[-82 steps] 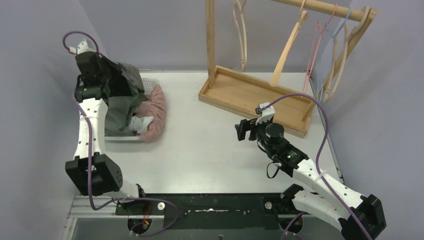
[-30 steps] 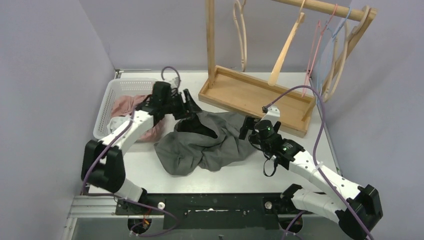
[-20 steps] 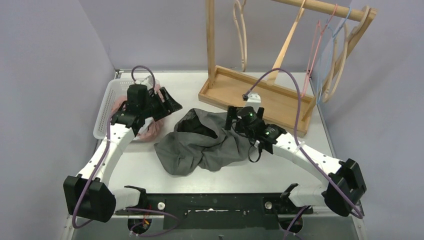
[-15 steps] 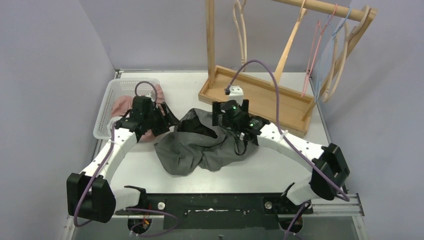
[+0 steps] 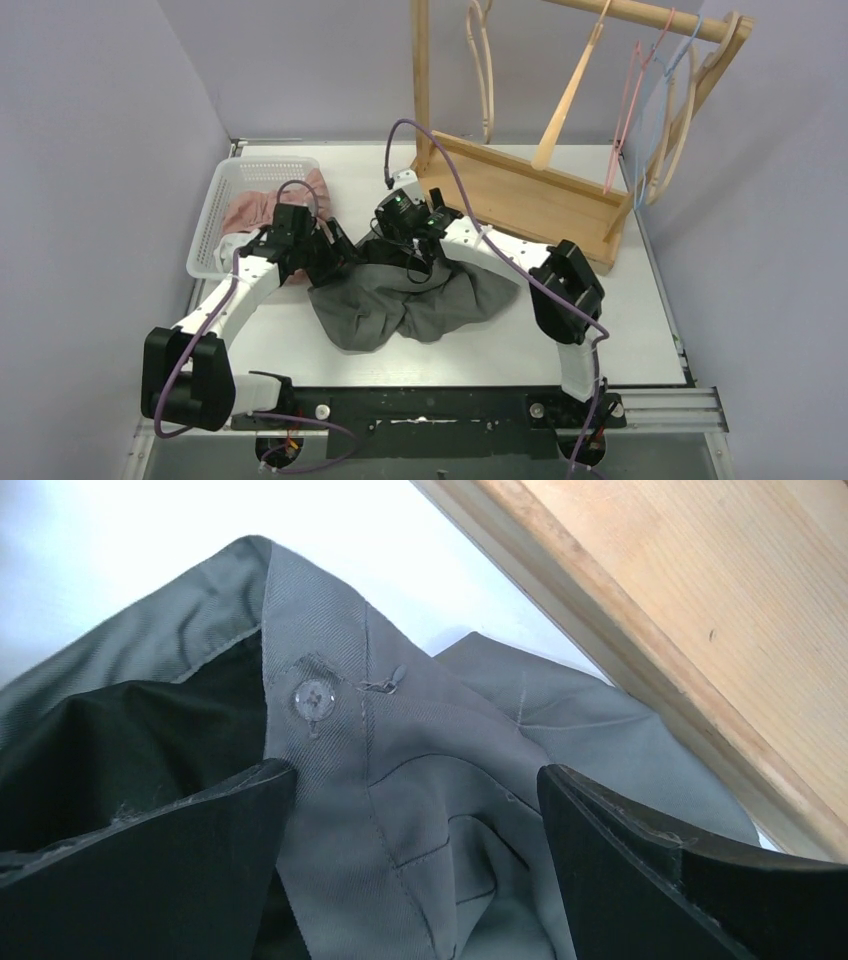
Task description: Place the skirt on the hanger
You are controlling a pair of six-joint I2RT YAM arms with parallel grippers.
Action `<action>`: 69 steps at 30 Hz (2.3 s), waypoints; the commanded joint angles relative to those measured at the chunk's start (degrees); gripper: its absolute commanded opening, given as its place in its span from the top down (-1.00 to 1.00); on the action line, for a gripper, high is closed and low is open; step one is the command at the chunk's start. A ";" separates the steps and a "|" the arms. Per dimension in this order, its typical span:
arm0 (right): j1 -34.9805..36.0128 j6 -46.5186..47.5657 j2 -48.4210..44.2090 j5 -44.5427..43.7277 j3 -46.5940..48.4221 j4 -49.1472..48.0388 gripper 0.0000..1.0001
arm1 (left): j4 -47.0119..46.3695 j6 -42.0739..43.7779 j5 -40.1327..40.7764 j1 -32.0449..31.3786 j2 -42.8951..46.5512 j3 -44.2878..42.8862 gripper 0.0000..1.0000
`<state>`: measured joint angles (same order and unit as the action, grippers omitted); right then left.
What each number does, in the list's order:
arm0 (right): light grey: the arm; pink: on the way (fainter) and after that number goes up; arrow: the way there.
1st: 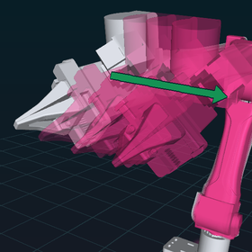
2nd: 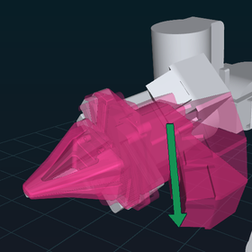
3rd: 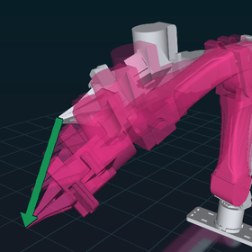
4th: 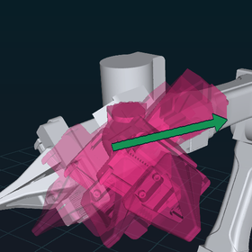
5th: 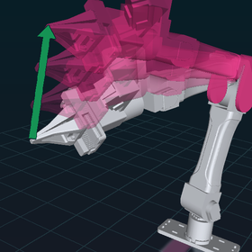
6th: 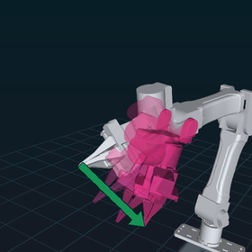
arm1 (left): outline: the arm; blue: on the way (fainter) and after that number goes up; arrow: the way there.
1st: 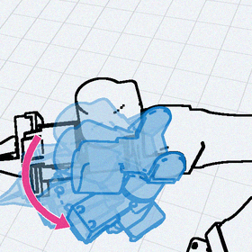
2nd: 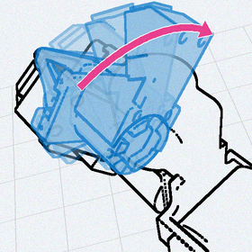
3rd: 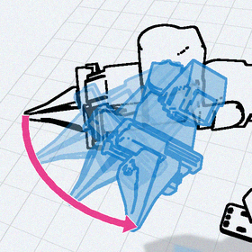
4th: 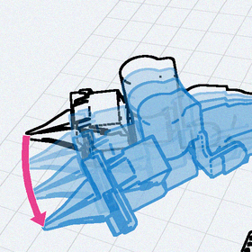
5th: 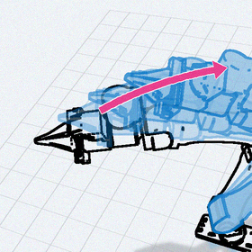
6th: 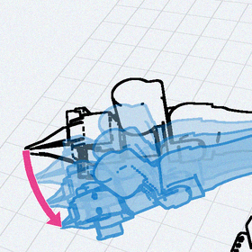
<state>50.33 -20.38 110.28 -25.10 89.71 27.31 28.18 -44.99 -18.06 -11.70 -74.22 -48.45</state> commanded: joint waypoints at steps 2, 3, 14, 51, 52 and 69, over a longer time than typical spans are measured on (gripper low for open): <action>0.59 3.30 4.26 -3.15 7.69 5.82 -0.96 | -4.68 -1.45 1.92 0.76 1.00 0.22 -0.43; 0.62 3.72 4.71 -2.88 8.46 5.69 -0.96 | -4.45 -1.71 2.61 0.81 0.89 0.05 -0.44; 1.74 7.70 4.59 11.27 10.76 3.89 -0.95 | -2.37 0.14 3.23 1.33 -0.76 0.90 -0.31; -7.51 -2.64 5.89 -3.62 16.34 10.03 -0.41 | 3.51 -0.72 0.13 1.33 11.22 9.60 0.82; -7.59 -2.30 5.83 -3.06 16.23 9.79 -0.25 | 3.44 -0.71 0.13 1.39 11.16 9.57 0.90; -4.61 -0.81 -21.20 -4.88 -5.41 4.14 1.00 | 13.05 6.05 12.50 1.85 16.78 -14.47 1.00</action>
<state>44.25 -20.01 102.50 -26.33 88.31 35.48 38.87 -42.48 -10.00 -10.59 -60.18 -53.74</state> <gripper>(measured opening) 0.034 0.015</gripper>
